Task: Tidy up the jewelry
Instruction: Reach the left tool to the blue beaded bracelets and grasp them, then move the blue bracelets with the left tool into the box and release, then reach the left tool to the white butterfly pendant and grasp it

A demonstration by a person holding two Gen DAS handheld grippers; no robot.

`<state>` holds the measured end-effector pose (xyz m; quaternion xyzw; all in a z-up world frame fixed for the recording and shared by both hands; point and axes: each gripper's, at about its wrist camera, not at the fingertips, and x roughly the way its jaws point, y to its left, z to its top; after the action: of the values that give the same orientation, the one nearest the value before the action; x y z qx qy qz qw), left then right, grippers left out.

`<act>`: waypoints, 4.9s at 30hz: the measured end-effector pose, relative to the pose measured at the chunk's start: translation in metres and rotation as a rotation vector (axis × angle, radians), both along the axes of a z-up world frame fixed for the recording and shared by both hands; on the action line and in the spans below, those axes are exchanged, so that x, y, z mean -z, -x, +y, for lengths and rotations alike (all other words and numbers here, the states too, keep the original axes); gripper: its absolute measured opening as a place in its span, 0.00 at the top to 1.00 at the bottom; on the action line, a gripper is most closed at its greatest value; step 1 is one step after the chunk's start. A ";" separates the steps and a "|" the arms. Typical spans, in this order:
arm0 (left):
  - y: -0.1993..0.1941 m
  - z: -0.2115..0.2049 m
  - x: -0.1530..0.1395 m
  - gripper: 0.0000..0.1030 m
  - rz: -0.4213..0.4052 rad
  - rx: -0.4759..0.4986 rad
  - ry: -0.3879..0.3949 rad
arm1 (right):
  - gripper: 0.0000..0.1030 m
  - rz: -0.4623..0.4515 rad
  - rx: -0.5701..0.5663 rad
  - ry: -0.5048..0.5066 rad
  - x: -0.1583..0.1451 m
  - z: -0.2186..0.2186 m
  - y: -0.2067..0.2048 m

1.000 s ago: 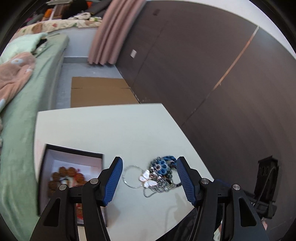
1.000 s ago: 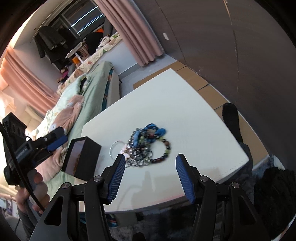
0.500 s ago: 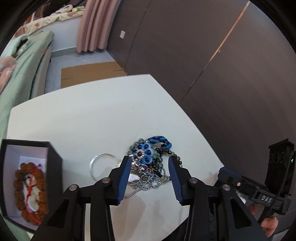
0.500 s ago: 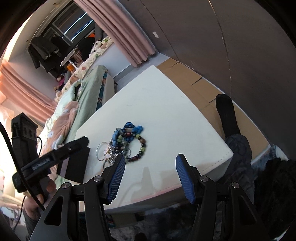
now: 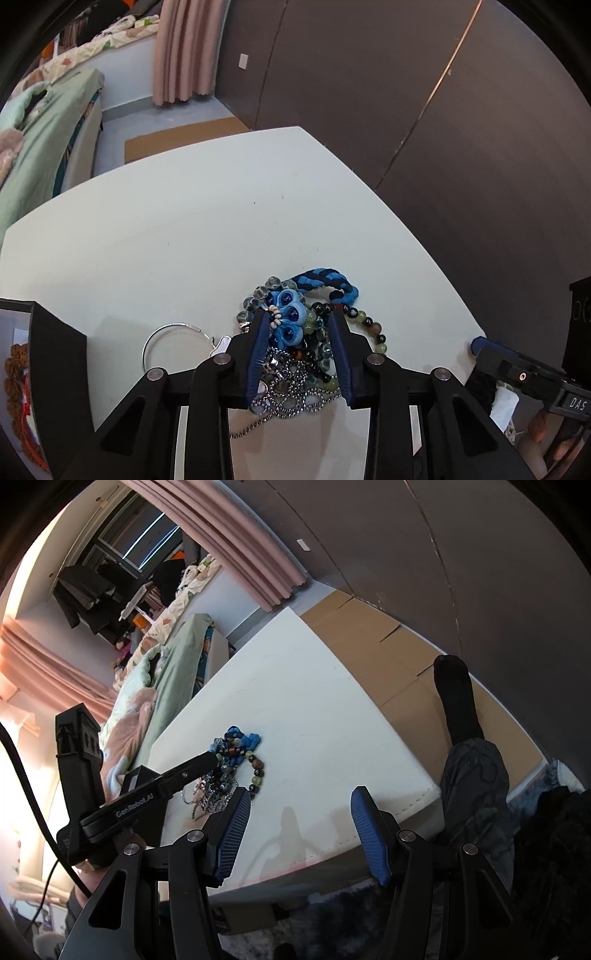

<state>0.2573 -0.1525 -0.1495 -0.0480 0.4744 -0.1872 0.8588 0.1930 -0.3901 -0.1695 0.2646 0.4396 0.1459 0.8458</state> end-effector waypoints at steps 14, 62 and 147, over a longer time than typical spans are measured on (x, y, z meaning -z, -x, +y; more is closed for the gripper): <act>-0.003 0.019 -0.009 0.81 0.021 -0.049 0.114 | 0.44 0.000 -0.025 0.016 0.000 0.014 0.000; 0.068 0.208 -0.090 0.94 -0.160 -0.263 0.306 | 0.91 0.080 -0.037 0.327 -0.016 0.111 -0.046; 0.012 0.031 0.019 0.56 0.067 -0.090 -0.074 | 0.34 0.064 0.117 -0.038 -0.008 0.001 -0.017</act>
<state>0.2452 -0.1215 -0.1682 -0.0438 0.5069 -0.1288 0.8512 0.2096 -0.3890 -0.1610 0.3104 0.4474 0.0957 0.8333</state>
